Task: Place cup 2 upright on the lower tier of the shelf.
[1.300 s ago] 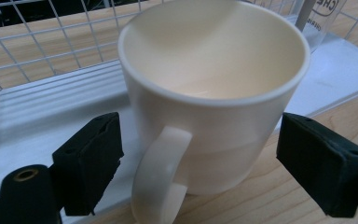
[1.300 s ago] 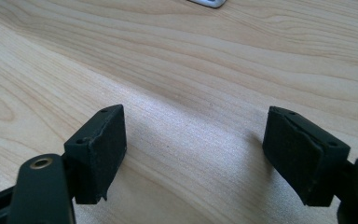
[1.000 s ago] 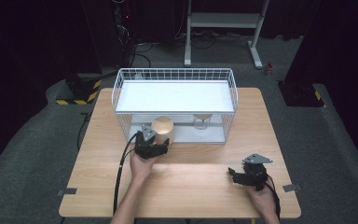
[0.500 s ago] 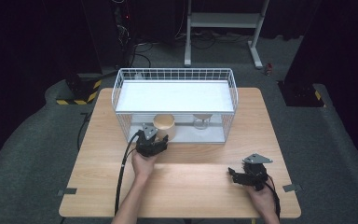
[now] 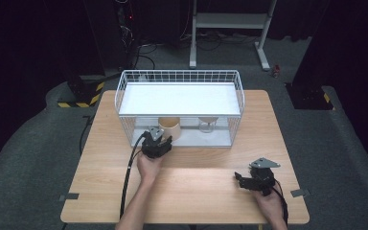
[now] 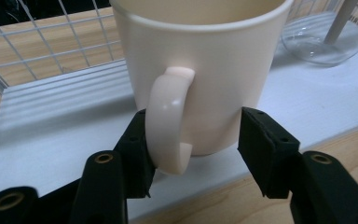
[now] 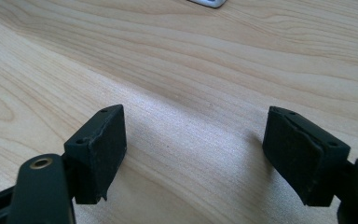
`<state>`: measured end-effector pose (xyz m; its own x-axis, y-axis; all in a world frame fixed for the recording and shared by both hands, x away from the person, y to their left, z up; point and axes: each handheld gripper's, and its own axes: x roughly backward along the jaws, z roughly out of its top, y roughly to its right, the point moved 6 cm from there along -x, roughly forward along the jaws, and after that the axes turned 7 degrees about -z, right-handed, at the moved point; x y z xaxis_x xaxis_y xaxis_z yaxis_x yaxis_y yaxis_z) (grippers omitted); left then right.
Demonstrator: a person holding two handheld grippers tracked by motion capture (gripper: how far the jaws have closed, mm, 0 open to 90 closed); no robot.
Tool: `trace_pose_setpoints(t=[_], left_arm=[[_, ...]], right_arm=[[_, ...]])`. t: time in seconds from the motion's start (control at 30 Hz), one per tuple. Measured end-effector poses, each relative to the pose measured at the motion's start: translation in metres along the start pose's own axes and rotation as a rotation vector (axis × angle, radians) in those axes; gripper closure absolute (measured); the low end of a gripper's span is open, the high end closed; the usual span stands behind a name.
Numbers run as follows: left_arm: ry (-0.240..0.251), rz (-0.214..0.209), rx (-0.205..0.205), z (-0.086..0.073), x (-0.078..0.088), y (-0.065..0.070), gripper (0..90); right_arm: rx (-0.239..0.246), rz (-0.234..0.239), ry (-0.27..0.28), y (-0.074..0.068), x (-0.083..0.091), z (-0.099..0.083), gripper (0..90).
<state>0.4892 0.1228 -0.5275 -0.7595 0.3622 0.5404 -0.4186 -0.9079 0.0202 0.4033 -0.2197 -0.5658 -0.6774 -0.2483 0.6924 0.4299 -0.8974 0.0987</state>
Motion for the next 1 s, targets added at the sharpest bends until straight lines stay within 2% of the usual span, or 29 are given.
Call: trace_pose_setpoints(t=[0.23, 0.33, 0.47, 0.8, 1.0], left_arm=[[-0.001, 0.007, 0.007, 0.002, -0.005, -0.003, 53.5], [0.001, -0.003, 0.034, 0.001, -0.007, -0.004, 58.1], [0.009, -0.003, 0.045, 0.002, -0.01, -0.006, 61.5], [0.009, -0.011, 0.106, -0.001, -0.016, -0.013, 64.3], [0.016, -0.002, 0.11, 0.0, -0.019, -0.015, 66.7]], right_arm=[[0.0, 0.0, 0.0, 0.0, 0.0, 0.0, 21.5], [0.0, 0.0, 0.0, 0.0, 0.0, 0.0, 21.5], [0.0, 0.0, 0.0, 0.0, 0.0, 0.0, 21.5], [-0.003, 0.0, -0.002, 0.0, 0.0, 0.0, 21.5], [-0.003, 0.0, -0.002, 0.0, 0.0, 0.0, 21.5]])
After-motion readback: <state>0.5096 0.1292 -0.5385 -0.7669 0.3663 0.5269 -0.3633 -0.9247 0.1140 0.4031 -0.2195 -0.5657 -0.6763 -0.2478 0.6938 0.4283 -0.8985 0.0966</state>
